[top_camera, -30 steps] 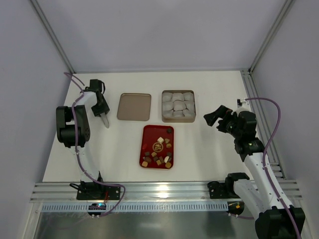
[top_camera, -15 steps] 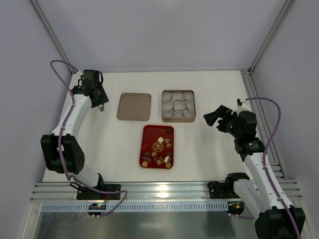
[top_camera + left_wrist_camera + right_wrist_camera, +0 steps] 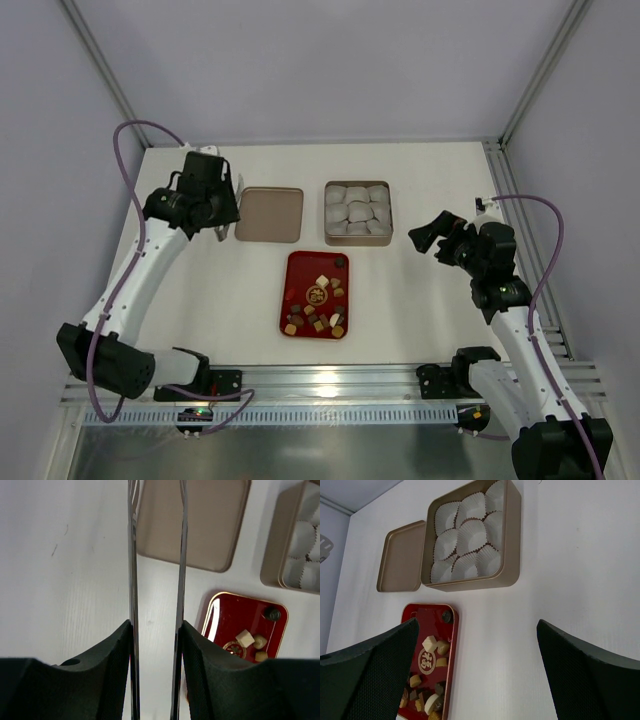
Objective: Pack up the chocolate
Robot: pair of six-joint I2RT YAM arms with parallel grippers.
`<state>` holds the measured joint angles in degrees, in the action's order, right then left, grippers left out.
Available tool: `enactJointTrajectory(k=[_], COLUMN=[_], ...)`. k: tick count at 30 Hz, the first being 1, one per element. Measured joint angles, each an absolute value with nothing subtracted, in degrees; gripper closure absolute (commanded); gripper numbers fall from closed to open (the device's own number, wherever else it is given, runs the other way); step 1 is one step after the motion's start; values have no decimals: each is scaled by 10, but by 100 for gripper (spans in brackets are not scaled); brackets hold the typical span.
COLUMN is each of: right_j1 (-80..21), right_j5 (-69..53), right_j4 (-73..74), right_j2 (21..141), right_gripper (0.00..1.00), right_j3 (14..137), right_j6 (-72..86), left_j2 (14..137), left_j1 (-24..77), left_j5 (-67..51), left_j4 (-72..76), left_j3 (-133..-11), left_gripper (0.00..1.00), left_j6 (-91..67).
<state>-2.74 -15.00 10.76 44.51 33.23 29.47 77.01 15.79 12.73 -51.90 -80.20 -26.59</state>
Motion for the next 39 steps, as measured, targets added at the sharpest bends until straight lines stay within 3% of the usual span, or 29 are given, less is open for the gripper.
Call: enactJointTrajectory(k=[17, 26, 39], right_j1=[-27, -27, -27], right_j5=[-150, -150, -150], right_j4=[113, 114, 121], right_j2=[443, 446, 453], right_gripper=[0, 0, 0], right_j3=[332, 332, 332], right_j6=[283, 277, 271], left_j2=[633, 651, 688], left_j1=[393, 577, 665], left_j5=[129, 146, 128], left_j4=[-590, -607, -585], left_j3=[-731, -723, -676], left_gripper=[62, 62, 63], left_j6=[-319, -362, -387])
